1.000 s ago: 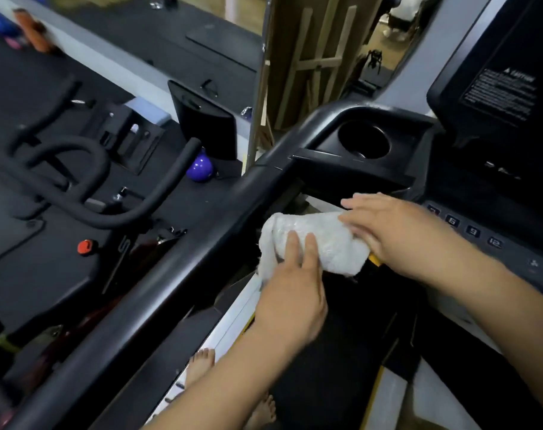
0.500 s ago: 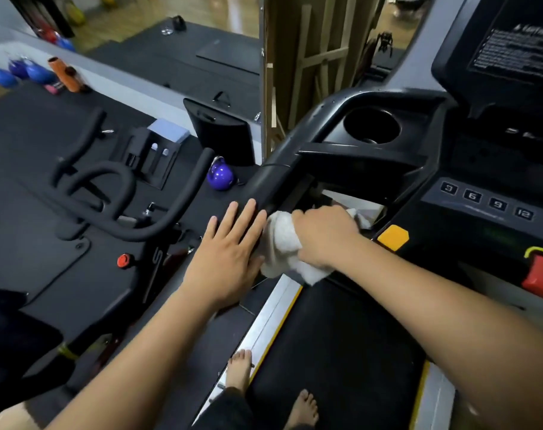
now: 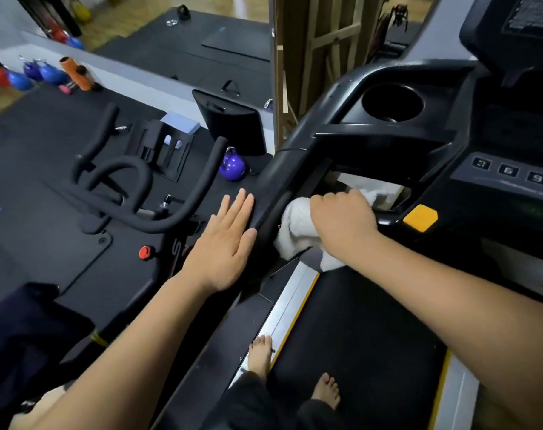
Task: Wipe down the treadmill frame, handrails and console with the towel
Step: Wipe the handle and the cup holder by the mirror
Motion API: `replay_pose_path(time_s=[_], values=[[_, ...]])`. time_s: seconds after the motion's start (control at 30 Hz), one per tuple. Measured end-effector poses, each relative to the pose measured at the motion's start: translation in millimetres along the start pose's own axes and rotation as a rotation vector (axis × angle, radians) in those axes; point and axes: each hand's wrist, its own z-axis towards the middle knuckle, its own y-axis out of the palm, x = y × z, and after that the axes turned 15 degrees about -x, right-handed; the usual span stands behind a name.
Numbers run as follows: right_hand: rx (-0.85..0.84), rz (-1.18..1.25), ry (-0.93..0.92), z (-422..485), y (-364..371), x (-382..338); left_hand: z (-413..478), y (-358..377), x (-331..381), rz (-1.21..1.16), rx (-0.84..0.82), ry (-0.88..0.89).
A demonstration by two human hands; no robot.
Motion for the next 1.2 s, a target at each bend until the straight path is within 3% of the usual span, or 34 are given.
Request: replay_pose_path(time_s=[0.2, 0.3, 0.4, 0.5, 0.63, 0.8, 1.0, 1.07, 1.2], values=[[0.236, -0.215, -0.064, -50.4, 46.9, 56.9, -18.4, 18.3, -5.8, 0.403, 0.043, 0.137], [0.274, -0.242, 0.009, -45.2, 62.3, 49.7, -17.9, 19.3, -7.2, 0.413, 0.049, 0.143], [0.281, -0.144, 0.081, -15.5, 50.6, -5.2, -15.7, 17.7, -7.1, 0.393, 0.051, 0.151], [0.316, -0.112, 0.047, -2.3, 51.7, -44.0, -17.6, 18.8, -8.2, 0.395, 0.053, 0.165], [0.352, -0.228, -0.089, -36.9, 65.6, -5.4, -17.6, 17.7, -7.6, 0.393, 0.051, 0.172], [0.389, -0.022, 0.04, -73.2, 69.3, 44.2, -17.1, 17.2, -6.6, 0.354, 0.051, 0.181], [0.262, 0.23, 0.253, -36.4, 31.3, -27.4, -19.6, 14.0, -4.5, 0.254, 0.044, 0.182], [0.271, 0.248, 0.196, -27.6, 37.1, -50.8, -20.6, 14.2, -3.6, 0.22, 0.047, 0.184], [0.269, 0.002, -0.092, -41.8, 69.1, -24.2, -21.6, 13.2, -3.9, 0.165, 0.05, 0.188]])
